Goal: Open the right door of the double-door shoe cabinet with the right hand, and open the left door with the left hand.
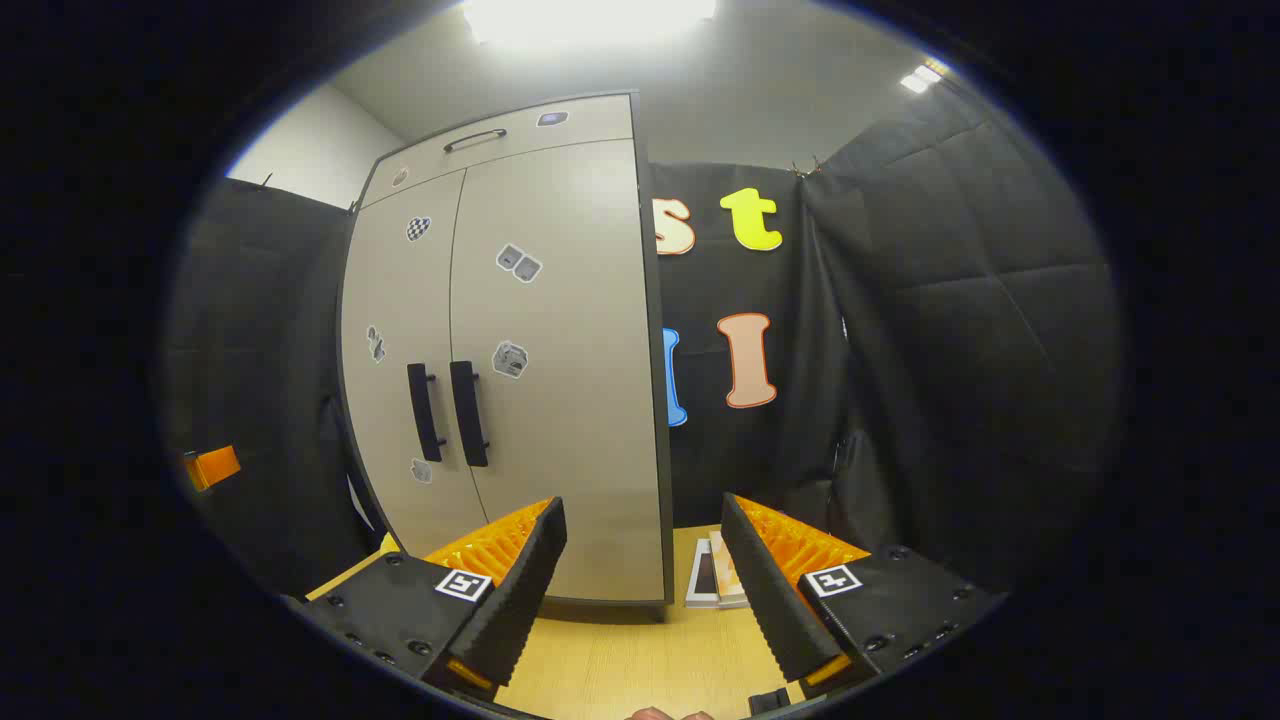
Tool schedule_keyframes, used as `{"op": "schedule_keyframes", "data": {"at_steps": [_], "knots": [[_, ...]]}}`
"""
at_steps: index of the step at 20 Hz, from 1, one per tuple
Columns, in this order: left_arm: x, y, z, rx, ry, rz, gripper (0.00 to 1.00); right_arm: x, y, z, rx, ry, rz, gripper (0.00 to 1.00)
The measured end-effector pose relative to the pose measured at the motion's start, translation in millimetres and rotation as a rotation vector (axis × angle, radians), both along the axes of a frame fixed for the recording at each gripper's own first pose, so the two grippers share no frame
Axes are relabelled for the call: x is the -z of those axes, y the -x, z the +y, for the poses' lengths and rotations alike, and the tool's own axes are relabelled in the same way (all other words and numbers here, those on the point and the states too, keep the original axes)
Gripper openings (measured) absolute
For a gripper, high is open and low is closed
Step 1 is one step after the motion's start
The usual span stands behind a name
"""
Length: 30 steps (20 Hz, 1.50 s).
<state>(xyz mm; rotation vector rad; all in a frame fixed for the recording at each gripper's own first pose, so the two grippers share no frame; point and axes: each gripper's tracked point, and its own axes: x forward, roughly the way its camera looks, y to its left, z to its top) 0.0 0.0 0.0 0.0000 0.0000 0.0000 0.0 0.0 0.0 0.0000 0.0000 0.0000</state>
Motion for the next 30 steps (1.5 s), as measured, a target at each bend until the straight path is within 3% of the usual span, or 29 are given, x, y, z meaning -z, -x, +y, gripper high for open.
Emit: {"op": "schedule_keyframes", "data": {"at_steps": [4, 7, 11, 17, 19, 20, 22, 23, 25, 30], "knots": [[-2.1, -7.9, 11.3, -0.013, -0.022, -0.005, 0.98, 2.6, -8.6, 18.0, -0.032, -0.010, 0.021, 0.98], [-5.9, -21.1, 13.1, 0.046, -0.012, -0.030, 0.98, 0.3, -10.5, 29.5, -0.010, 0.007, -0.007, 0.98], [-6.1, -35.0, 37.4, 0.078, -0.053, -0.049, 0.98, 1.9, -11.3, 54.8, 0.016, -0.049, -0.034, 0.98], [-2.7, -45.1, 63.3, 0.130, 0.056, -0.046, 0.97, 11.6, -34.9, 91.3, -0.008, -0.018, 0.021, 0.98], [-2.1, -46.4, 78.9, 0.116, 0.052, -0.054, 0.98, 11.2, -40.3, 101.0, -0.008, -0.037, 0.031, 0.92], [-0.5, -49.4, 86.5, 0.107, 0.045, -0.052, 0.96, 9.7, -42.6, 106.4, -0.010, -0.050, 0.035, 0.98], [6.0, -53.1, 95.2, 0.107, 0.043, -0.045, 0.97, 2.6, -47.2, 116.2, -0.017, -0.063, 0.030, 0.98], [10.8, -54.1, 97.5, 0.112, 0.042, -0.041, 0.97, -3.0, -50.1, 120.3, -0.019, -0.060, 0.019, 0.92], [21.0, -56.6, 101.8, 0.121, 0.034, -0.030, 0.98, -17.4, -55.8, 126.5, -0.017, -0.039, -0.011, 0.98], [38.5, -57.4, 99.7, 0.150, 0.074, 0.008, 0.98, -63.5, -71.2, 156.3, -0.073, -0.067, -0.062, 0.98]]}}
